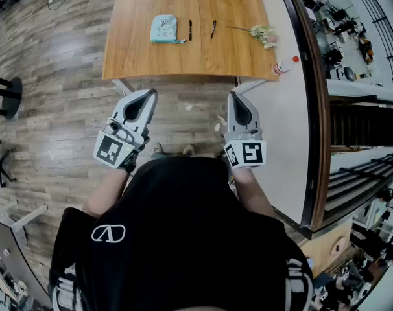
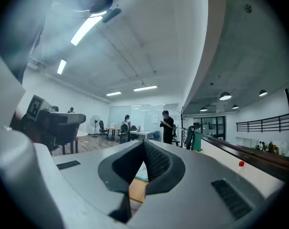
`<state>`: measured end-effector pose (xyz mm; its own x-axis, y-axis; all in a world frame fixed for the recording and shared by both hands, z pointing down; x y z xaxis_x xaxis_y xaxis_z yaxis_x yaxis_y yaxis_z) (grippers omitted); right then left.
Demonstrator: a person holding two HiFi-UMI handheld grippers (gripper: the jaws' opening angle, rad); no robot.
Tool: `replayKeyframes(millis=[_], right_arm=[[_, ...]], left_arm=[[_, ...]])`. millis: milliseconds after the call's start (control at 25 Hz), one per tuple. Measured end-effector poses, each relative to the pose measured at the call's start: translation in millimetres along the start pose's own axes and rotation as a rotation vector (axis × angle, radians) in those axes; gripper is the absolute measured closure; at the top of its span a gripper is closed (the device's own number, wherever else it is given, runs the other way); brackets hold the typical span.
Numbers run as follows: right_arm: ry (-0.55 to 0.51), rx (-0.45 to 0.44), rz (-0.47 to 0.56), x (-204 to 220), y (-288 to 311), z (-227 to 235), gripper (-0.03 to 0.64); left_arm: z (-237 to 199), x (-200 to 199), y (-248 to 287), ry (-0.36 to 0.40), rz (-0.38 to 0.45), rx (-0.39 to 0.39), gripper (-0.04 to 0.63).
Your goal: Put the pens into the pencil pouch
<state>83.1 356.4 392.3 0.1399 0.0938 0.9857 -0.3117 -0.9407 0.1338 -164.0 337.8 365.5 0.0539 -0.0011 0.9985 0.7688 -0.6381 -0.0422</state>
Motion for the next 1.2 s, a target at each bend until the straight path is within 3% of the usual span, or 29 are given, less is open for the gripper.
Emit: replayKeyframes(millis=[680,920,1200], right_arm=[[0.056,-0.018,0.043,0,-4,8,0.618],[0.048,-0.013,0.057,3,-5,24,0.618],[0.059,-0.071,0.074,16,2,57,0.618]], left_arm=[[3,4,6,0.003,-0.019,-0.016,0.592],[8,4,18,0.008,-0.012,-0.04,0.592],[19,12,46,0.019,-0.032,-0.095,0.592]])
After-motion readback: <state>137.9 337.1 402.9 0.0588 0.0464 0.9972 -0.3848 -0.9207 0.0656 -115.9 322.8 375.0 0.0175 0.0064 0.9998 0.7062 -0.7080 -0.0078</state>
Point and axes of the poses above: the fingertips, and each gripper's own axes: y forward along the fingers, z to its right, x out of its underside, the point moved 5 cm from there along -y, backward along the fingers, and after that the axes turned 10 degrees about -z, right-handed, at the moved point
